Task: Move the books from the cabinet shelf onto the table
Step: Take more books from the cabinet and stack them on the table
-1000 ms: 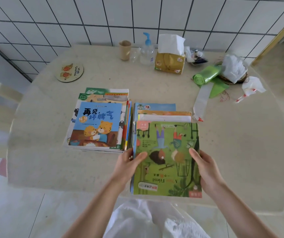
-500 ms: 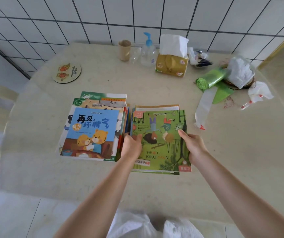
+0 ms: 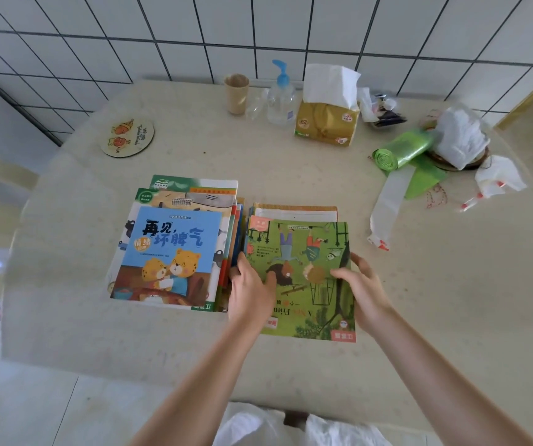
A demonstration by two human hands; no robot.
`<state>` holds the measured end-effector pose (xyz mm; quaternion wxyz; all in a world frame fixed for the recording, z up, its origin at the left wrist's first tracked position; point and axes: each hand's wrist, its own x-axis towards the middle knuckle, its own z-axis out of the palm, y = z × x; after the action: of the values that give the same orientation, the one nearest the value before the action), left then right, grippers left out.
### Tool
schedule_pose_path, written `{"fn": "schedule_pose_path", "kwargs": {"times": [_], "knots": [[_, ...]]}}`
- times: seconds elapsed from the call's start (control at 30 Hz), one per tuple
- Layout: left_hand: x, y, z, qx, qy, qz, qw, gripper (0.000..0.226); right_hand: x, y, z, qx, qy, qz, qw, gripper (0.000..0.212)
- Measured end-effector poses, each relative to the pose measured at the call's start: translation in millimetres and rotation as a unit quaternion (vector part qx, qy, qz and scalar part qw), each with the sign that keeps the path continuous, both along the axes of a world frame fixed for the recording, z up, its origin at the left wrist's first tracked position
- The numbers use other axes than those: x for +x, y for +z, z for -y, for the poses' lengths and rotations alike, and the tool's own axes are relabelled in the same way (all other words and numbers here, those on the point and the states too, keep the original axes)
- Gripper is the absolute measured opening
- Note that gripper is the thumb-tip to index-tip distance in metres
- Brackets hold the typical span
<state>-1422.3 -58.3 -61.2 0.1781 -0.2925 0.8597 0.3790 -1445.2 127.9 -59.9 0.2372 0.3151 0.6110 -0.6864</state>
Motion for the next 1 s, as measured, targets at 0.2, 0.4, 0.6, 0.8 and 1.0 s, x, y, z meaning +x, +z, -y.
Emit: {"fn": "schedule_pose_path", "kwargs": {"times": [0.2, 0.4, 0.6, 0.8, 1.0], "knots": [[14, -5, 1, -0.063, -0.043, -0.044, 0.996, 0.077, 18, -2, 16, 0.176, 0.145, -0.145, 0.963, 0.08], [11, -2, -2, -0.075, -0.03, -0.063, 0.995, 0.073, 14, -5, 18, 0.251, 0.197, -0.176, 0.931, 0.085], [13, 0, -5, -0.079, -0.039, -0.058, 0.994, 0.074, 7, 0, 9, 0.273, 0.263, -0.148, 0.913, 0.076], [24, 1, -6, -0.064, -0.065, -0.061, 0.994, 0.08, 9, 8, 3, 0.309, 0.285, -0.128, 0.898, 0.07], [45, 10, -8, -0.043, -0.095, -0.122, 0.987, 0.081, 40, 17, -12, 0.321, 0.272, -0.152, 0.894, 0.06]]}}
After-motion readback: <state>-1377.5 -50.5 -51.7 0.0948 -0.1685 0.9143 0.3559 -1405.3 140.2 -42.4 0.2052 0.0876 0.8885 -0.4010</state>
